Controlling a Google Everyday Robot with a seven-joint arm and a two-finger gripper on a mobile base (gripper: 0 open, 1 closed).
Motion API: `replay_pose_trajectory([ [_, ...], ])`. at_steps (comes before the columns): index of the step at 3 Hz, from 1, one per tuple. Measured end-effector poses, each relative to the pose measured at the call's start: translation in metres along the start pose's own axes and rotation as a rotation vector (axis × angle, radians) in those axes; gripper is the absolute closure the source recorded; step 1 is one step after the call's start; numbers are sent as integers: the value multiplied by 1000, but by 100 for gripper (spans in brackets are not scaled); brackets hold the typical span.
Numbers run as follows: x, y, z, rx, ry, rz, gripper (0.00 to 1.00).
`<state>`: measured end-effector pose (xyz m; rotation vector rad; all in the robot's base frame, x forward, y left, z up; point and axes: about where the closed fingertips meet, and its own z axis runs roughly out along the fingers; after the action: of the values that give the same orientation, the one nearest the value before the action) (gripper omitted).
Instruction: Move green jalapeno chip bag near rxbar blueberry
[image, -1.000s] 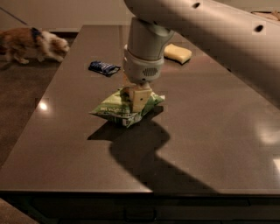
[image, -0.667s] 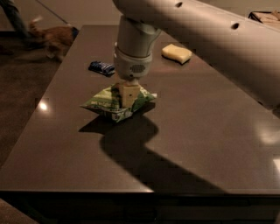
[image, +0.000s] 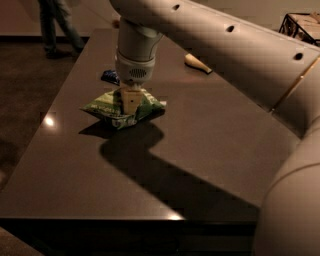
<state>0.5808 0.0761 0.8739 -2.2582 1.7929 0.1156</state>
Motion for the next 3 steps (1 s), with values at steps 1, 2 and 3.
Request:
replay_pose_trajectory([
  [1,-16,-26,-3,50,12,31,100],
  [2,-19,-45,-5,89,53,57,87],
  [3,-16,-62,-11,126,90,73,64],
])
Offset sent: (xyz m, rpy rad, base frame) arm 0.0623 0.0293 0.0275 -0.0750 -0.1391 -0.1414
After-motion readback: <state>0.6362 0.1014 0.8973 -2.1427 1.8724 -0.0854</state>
